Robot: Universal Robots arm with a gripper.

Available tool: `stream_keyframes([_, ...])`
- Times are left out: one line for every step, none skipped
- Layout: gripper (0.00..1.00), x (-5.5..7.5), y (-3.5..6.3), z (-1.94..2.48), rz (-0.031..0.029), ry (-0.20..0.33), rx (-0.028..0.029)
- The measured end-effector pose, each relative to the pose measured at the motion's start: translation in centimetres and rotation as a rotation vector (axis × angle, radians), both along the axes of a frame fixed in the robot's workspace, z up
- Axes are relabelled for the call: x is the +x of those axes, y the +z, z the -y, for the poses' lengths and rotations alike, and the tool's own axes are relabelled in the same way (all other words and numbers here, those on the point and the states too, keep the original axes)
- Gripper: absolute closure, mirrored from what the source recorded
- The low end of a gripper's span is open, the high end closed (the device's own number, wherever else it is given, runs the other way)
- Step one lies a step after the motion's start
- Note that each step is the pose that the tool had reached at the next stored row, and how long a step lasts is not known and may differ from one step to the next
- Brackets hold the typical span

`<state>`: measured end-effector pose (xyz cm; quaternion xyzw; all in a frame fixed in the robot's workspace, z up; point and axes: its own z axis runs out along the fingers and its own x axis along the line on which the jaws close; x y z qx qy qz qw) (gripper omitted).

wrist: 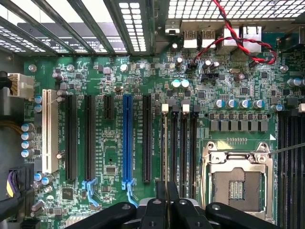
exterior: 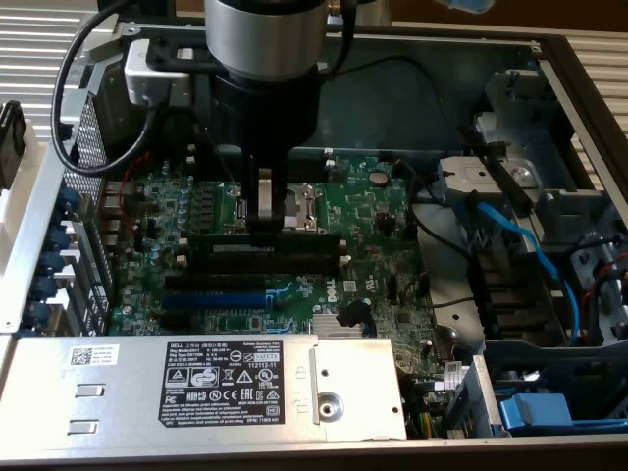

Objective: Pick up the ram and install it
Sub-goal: 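Insert the ram into the slot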

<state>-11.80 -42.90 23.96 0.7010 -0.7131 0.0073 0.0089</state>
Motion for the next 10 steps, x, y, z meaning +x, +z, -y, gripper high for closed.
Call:
stream_keyframes([0.88,0.00,-0.02,0.00,0.0000,0.000,0.0000])
stream_keyframes([0.88,0.00,-0.03,0.00,0.0000,-0.001,0.0000])
stream_keyframes([0.88,0.00,-0.04,0.00,0.0000,-0.002,-0.0001])
stream_keyframes([0.88,0.00,-0.07,0.00,0.0001,-0.002,0.0000])
stream_keyframes([0.88,0.00,-0.09,0.00,0.0000,-0.003,0.0000])
stream_keyframes([0.88,0.00,-0.10,0.00,0.0000,-0.003,0.0000])
stream_keyframes([0.88,-0.01,-0.12,0.00,0.0000,-0.003,-0.0001])
stream_keyframes([0.88,-0.01,-0.14,0.00,0.0000,-0.003,0.0000])
stream_keyframes([0.88,-0.01,-0.16,0.00,-0.0001,-0.003,-0.0001])
stream_keyframes([0.88,-0.01,-0.17,0.00,-0.0001,-0.003,-0.0001])
